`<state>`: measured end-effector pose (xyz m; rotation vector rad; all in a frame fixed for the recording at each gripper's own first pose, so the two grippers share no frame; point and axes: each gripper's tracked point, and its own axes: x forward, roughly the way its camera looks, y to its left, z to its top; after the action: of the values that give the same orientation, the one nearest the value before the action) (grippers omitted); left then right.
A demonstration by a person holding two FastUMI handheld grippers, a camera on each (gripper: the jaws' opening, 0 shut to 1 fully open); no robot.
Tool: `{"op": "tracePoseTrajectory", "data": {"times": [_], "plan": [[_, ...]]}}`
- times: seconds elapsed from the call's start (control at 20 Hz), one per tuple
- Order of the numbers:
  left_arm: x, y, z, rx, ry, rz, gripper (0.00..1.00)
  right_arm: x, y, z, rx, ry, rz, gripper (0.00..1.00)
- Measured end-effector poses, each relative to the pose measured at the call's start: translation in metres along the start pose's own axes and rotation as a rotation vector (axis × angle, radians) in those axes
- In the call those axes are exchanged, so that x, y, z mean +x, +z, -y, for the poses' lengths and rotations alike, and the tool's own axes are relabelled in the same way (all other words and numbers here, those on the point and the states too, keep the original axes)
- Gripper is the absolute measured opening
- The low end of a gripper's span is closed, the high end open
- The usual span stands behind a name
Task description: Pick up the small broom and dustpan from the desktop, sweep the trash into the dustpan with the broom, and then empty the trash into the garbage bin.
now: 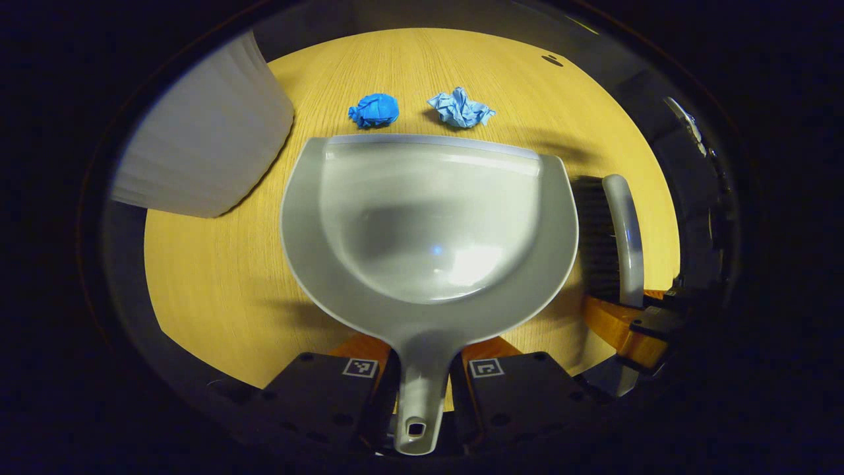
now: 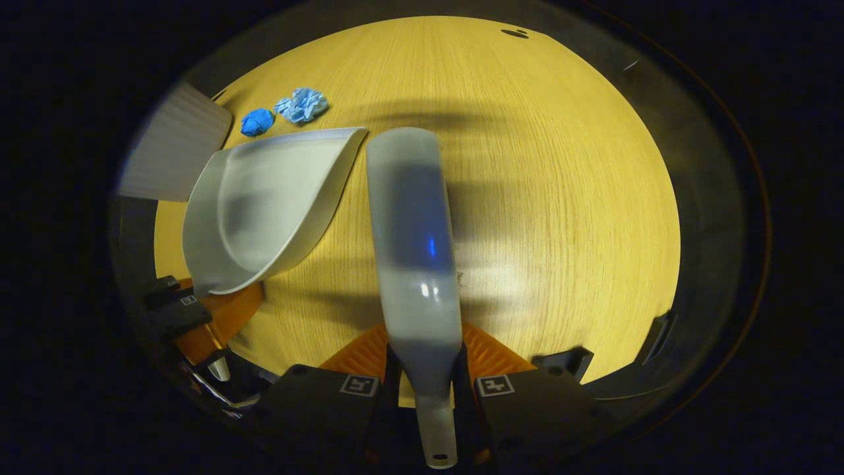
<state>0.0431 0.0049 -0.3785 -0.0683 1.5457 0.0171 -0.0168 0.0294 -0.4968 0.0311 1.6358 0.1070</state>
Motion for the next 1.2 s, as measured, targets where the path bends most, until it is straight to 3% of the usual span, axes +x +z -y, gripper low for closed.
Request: {"op": "tracePoseTrajectory", "data": {"times": [0.1, 0.15, 0.2, 0.25, 0.3, 0.45, 0.75, 0.9, 1.05, 1.2], "plan": [[-0.003, -0.004, -0.001, 0.000, 0.007, 0.008, 0.31, 0.000, 0.000, 0.001, -0.047, -0.014, 0.017, 0.34], [-0.005, -0.006, -0.002, 0.002, 0.011, 0.004, 0.30, -0.001, -0.002, 0.001, -0.071, -0.017, 0.019, 0.40], [-0.005, -0.009, -0.002, 0.015, 0.017, 0.002, 0.30, 0.001, -0.001, 0.000, -0.084, -0.014, 0.028, 0.34], [-0.006, -0.014, -0.003, 0.045, 0.023, -0.009, 0.29, -0.001, -0.009, -0.002, -0.091, 0.003, 0.007, 0.40], [-0.008, -0.019, -0.008, 0.094, 0.032, -0.013, 0.29, -0.004, -0.007, -0.004, -0.100, 0.019, 0.009, 0.27], [-0.009, -0.040, -0.023, 0.171, 0.042, -0.018, 0.27, -0.030, 0.017, -0.008, -0.138, 0.046, 0.082, 0.23], [-0.019, -0.061, -0.042, 0.185, 0.054, -0.009, 0.27, -0.093, 0.138, -0.017, -0.342, -0.014, 0.293, 0.23], [-0.023, -0.064, -0.048, 0.226, 0.080, 0.002, 0.26, -0.102, 0.216, -0.020, -0.470, -0.096, 0.354, 0.22], [-0.018, -0.067, -0.048, 0.208, 0.076, -0.012, 0.27, -0.093, 0.281, -0.031, -0.586, -0.171, 0.406, 0.22], [-0.015, -0.073, -0.043, 0.171, 0.044, -0.032, 0.27, -0.054, 0.295, -0.051, -0.703, -0.194, 0.337, 0.22]]}}
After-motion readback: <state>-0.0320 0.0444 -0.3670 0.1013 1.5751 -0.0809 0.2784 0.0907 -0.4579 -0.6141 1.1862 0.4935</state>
